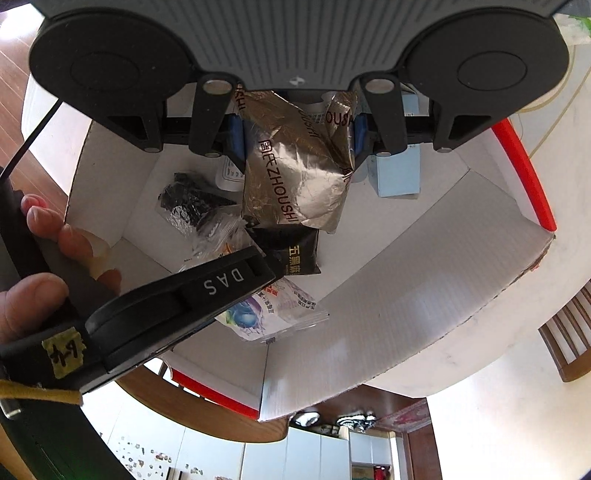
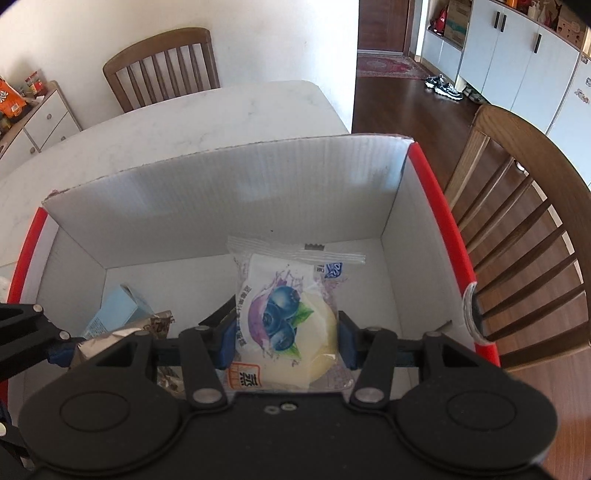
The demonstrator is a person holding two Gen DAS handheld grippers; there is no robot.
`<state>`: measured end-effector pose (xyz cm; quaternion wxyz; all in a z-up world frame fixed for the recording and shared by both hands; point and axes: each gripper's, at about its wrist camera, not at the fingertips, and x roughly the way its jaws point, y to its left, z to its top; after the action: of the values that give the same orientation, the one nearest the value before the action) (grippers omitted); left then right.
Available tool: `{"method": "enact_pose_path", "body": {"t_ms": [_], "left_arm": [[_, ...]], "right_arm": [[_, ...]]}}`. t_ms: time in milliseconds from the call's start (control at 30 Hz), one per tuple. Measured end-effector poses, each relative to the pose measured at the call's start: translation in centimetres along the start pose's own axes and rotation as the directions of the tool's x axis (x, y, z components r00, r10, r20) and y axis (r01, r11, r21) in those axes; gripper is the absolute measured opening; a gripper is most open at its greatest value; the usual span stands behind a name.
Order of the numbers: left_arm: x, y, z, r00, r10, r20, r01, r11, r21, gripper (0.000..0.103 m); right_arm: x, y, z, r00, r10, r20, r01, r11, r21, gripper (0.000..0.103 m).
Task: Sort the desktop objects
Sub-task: 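Lower both tools into the box and open them to release the bread bag and foil packet, then withdraw both tools from the shoebox back over the table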
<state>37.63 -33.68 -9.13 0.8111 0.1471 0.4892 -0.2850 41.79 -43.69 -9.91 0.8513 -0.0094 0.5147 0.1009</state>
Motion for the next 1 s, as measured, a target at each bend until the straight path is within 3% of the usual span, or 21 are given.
{"method": "enact_pose_path", "body": {"t_ms": [200,267,400,1000], "left_arm": [[0.3,0.3,0.3,0.999,-0.024,-0.021,0.023,1.0,-0.018,0.055],[0.3,0.4,0.4,0.999,-0.026,-0.021,0.026,0.999,-0.029,0.059],[-0.3,0.2,0.5,1.0,-0.029,-0.002,0.029,0.999,-0.035,0.072],[-4.4,-0.5,-0.8,0.991,-0.041,0.13,0.051,0.996,-0.069,0.072]], "right_arm": [[0.1,0.4,0.2,1.0,-0.007,-0.006,0.007,1.0,-0.006,0.054],[0.2,0.5,0.3,1.0,-0.01,-0.01,0.01,1.0,-0.002,0.054],[0.1,0.2,0.7,1.0,-0.026,-0.002,0.026,1.0,-0.001,0.065],[-4.0,0.4,-0.1,0.998,0.004,0.069,-0.003,1.0,-0.016,0.065]]}}
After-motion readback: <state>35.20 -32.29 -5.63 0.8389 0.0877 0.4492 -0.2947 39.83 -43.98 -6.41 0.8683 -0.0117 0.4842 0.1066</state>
